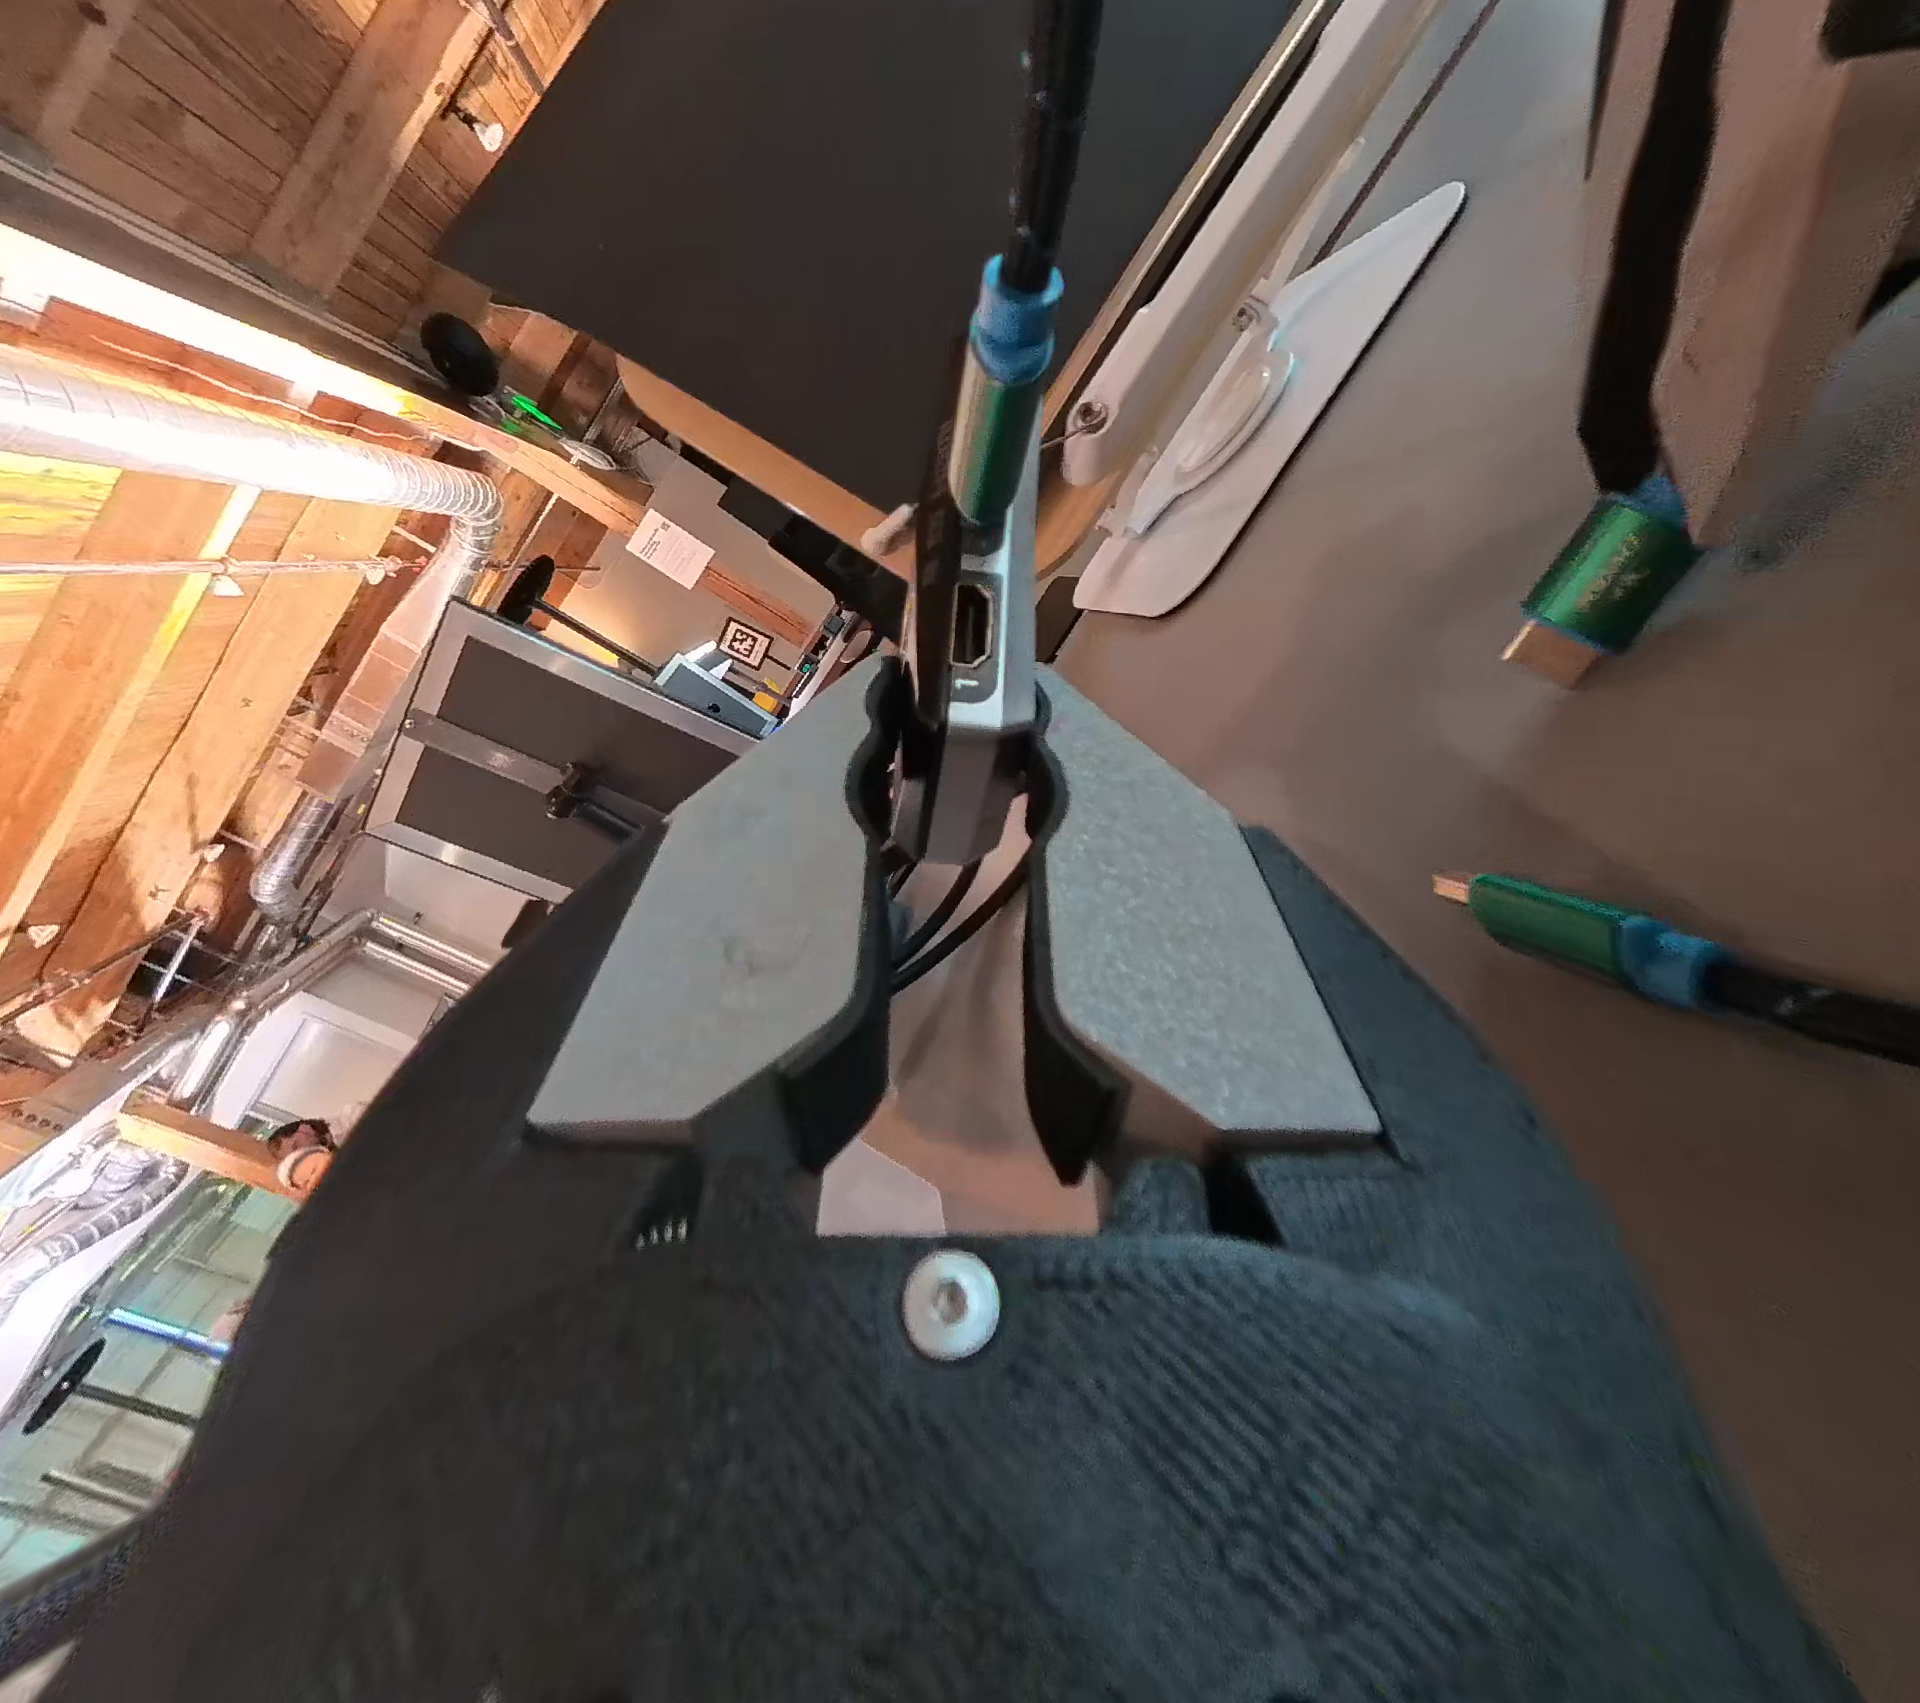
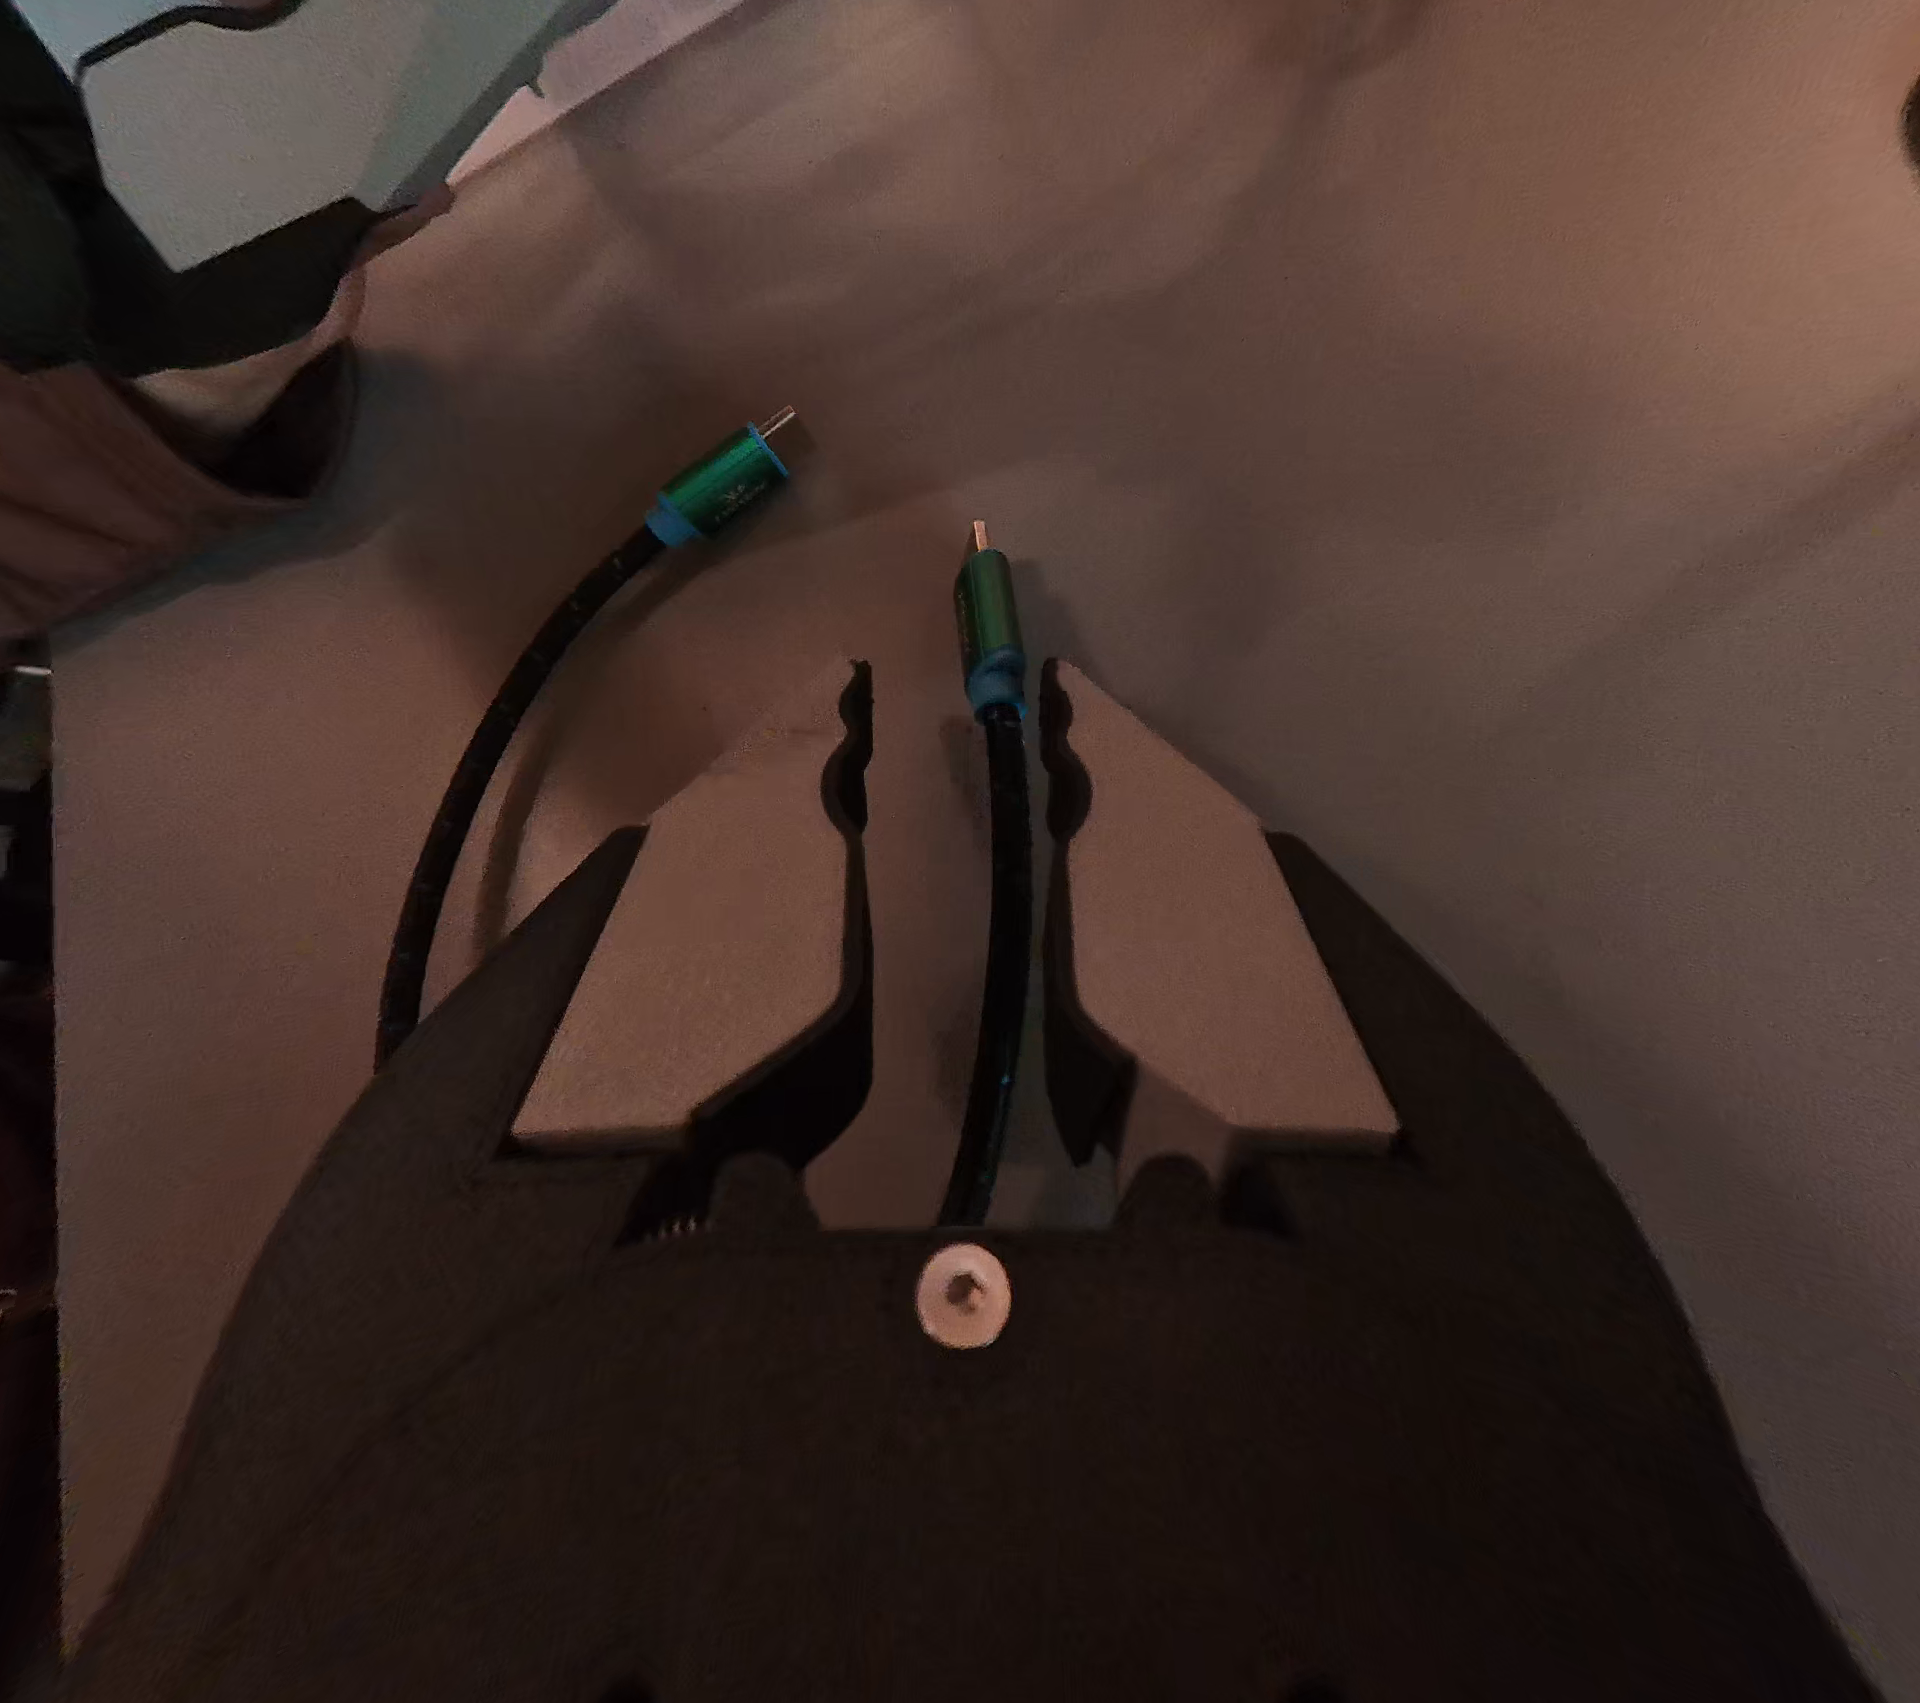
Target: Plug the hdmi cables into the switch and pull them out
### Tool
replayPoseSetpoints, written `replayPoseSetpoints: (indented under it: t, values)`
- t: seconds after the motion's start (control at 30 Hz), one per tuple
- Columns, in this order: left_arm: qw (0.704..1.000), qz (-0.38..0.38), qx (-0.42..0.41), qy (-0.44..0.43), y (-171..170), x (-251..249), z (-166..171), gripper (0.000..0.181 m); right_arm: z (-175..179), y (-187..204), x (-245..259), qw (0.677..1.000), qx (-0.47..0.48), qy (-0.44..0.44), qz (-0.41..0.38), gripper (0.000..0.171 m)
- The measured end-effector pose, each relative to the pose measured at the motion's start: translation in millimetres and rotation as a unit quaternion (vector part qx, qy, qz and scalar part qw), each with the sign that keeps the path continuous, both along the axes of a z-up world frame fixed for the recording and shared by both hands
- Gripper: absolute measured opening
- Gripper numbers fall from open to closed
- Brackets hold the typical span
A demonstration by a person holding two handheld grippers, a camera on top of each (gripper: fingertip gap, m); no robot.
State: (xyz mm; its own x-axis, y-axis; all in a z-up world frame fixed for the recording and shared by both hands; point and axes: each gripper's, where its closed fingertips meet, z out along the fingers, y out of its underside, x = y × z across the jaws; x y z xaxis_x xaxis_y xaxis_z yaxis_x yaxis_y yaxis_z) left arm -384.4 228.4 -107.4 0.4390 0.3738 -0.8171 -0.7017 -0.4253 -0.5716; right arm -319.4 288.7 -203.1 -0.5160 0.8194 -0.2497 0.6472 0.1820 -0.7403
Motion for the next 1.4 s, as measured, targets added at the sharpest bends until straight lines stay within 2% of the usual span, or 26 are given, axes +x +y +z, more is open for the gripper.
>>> replayPoseSetpoints:
  t: [0.03,0.1,0.2,0.33,0.57,1.0,1.17,1.3,1.4]
  values:
    - [1.000,-0.004,-0.006,0.002,1,1,-2,0.020,-4,-2,-1,1.000,-0.003,-0.009,0.000,0.025]
    - [1.000,-0.013,-0.021,0.008,5,5,-6,0.019,-8,-2,-2,1.000,-0.004,-0.021,-0.004,0.009]
    - [0.999,-0.014,-0.037,0.025,8,9,-10,0.019,3,-6,0,0.999,-0.041,-0.019,0.002,0.008]
    - [0.997,-0.002,-0.050,0.061,8,10,-9,0.019,38,1,-1,0.992,-0.123,0.034,-0.012,0.008]
    - [0.989,0.015,-0.087,0.121,14,17,-13,0.018,81,-2,9,0.960,-0.272,0.066,0.010,0.008]
    - [0.989,0.000,-0.089,0.121,17,26,-12,0.017,81,-5,11,0.960,-0.275,0.059,0.017,0.009]
    - [0.985,0.003,-0.095,0.146,19,32,-10,0.018,79,3,8,0.955,-0.291,0.053,-0.002,0.009]
    - [0.986,0.037,-0.085,0.140,18,24,-6,0.018,70,16,4,0.952,-0.303,0.031,-0.038,0.009]
    - [0.983,0.067,-0.092,0.146,15,14,-6,0.018,57,8,8,0.948,-0.317,-0.020,-0.023,0.009]
